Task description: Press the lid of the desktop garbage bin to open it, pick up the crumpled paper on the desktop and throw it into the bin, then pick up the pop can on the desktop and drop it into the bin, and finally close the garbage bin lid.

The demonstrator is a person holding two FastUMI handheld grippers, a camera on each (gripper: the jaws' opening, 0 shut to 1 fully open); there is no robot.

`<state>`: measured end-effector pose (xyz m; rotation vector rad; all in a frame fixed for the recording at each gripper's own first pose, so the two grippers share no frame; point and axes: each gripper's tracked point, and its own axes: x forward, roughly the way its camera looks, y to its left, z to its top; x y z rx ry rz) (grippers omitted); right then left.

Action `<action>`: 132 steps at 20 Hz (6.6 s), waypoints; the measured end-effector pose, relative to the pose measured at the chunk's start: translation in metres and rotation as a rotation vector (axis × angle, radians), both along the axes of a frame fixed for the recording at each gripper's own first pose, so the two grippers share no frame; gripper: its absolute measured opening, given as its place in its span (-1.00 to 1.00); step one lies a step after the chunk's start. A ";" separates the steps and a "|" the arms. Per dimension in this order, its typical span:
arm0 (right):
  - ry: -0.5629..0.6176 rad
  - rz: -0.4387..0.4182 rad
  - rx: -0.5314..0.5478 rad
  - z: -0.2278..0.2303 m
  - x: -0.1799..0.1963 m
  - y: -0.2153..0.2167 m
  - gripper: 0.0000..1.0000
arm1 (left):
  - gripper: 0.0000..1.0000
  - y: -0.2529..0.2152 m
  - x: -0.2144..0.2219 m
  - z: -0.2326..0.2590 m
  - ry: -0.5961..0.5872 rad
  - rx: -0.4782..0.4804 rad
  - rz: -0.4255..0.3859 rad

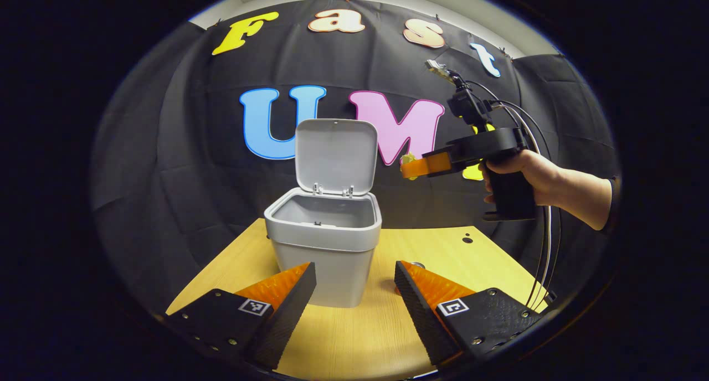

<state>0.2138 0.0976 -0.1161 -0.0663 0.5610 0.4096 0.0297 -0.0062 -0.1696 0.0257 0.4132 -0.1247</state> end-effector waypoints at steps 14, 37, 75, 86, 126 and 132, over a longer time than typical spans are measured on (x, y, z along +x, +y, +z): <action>0.036 0.150 0.000 -0.019 -0.017 0.090 0.19 | 0.87 0.022 -0.012 0.002 -0.016 -0.002 0.075; -0.422 -0.478 -0.054 0.068 -0.078 -0.155 0.96 | 0.88 -0.092 0.036 -0.106 0.024 0.033 -0.246; -0.044 -0.577 -0.124 -0.147 -0.177 -0.273 0.96 | 0.89 -0.192 0.153 -0.304 0.157 0.045 -0.236; -0.029 -0.599 -0.123 -0.146 -0.183 -0.281 0.96 | 0.70 -0.197 0.154 -0.261 0.138 0.058 -0.256; -0.189 -0.701 -0.075 0.000 -0.232 -0.225 0.96 | 0.69 -0.011 0.217 0.026 -0.192 0.102 -0.068; -0.164 -0.759 -0.093 -0.006 -0.249 -0.235 0.96 | 0.70 0.006 0.226 0.001 -0.122 0.097 -0.045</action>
